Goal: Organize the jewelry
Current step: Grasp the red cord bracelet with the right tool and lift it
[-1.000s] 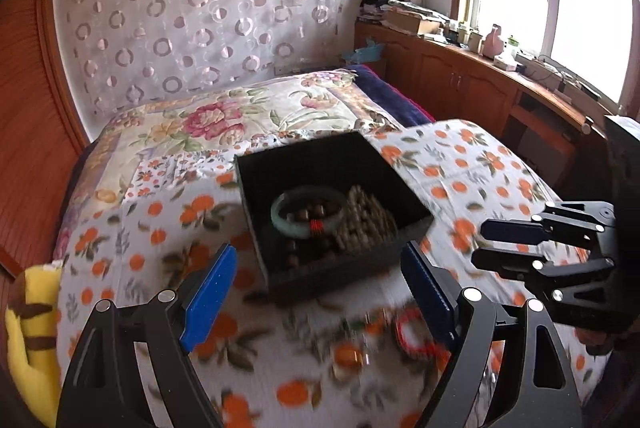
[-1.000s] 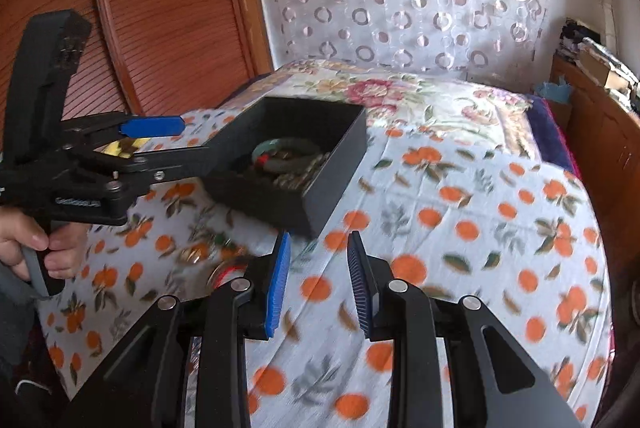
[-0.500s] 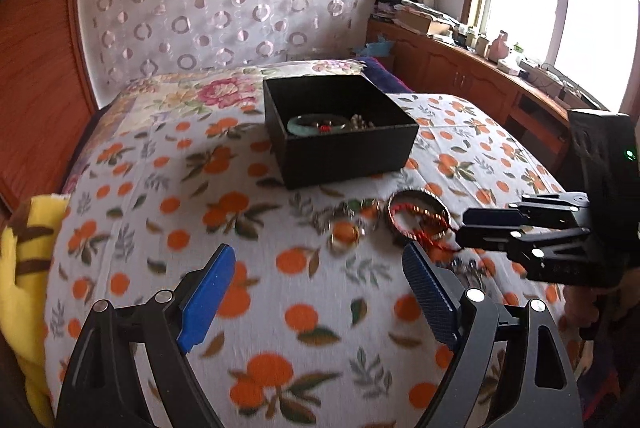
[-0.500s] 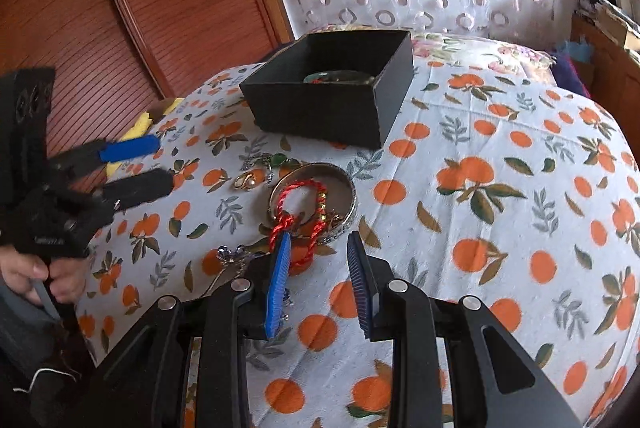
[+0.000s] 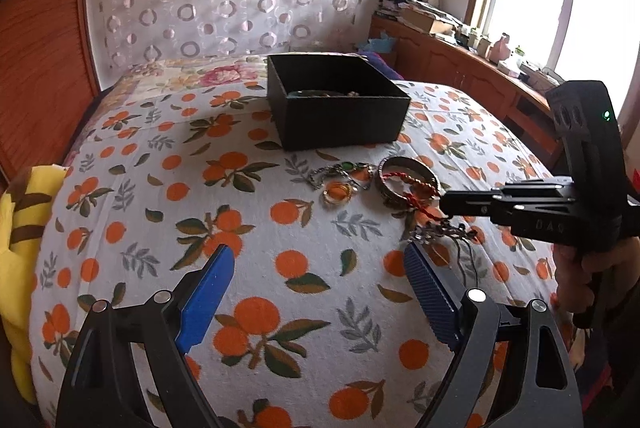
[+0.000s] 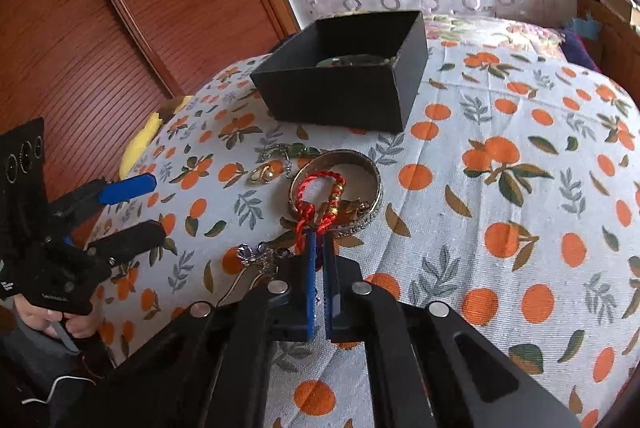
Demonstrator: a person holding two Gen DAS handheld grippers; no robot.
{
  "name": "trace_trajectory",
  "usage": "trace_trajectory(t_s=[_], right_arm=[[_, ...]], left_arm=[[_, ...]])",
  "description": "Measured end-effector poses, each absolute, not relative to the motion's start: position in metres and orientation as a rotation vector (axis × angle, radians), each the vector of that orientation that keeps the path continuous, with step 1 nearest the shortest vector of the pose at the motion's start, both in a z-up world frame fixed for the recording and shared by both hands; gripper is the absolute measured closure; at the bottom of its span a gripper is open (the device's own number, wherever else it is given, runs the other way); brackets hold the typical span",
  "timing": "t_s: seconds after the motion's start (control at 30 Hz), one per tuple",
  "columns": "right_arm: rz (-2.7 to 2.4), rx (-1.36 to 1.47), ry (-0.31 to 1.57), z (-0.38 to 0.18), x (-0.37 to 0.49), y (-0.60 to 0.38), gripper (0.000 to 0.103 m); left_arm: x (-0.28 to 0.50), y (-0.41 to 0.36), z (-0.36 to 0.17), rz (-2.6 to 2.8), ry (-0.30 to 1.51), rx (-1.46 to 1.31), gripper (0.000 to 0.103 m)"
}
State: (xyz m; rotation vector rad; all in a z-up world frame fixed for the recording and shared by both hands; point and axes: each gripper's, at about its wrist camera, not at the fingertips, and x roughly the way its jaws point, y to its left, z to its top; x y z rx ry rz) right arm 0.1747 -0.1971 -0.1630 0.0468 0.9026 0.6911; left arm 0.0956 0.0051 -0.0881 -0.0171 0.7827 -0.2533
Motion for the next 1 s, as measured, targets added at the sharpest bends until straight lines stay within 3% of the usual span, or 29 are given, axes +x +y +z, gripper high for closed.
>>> trace_trajectory(t_s=[0.37, 1.0], right_arm=[[0.584, 0.013, 0.765, -0.139, 0.144, -0.24, 0.099], [0.467, -0.055, 0.779, -0.168, 0.119, -0.264, 0.099]], left_arm=[[0.099, -0.028, -0.091, -0.316, 0.804, 0.003, 0.018], [0.117, -0.086, -0.106, -0.383, 0.869, 0.107, 0.018]])
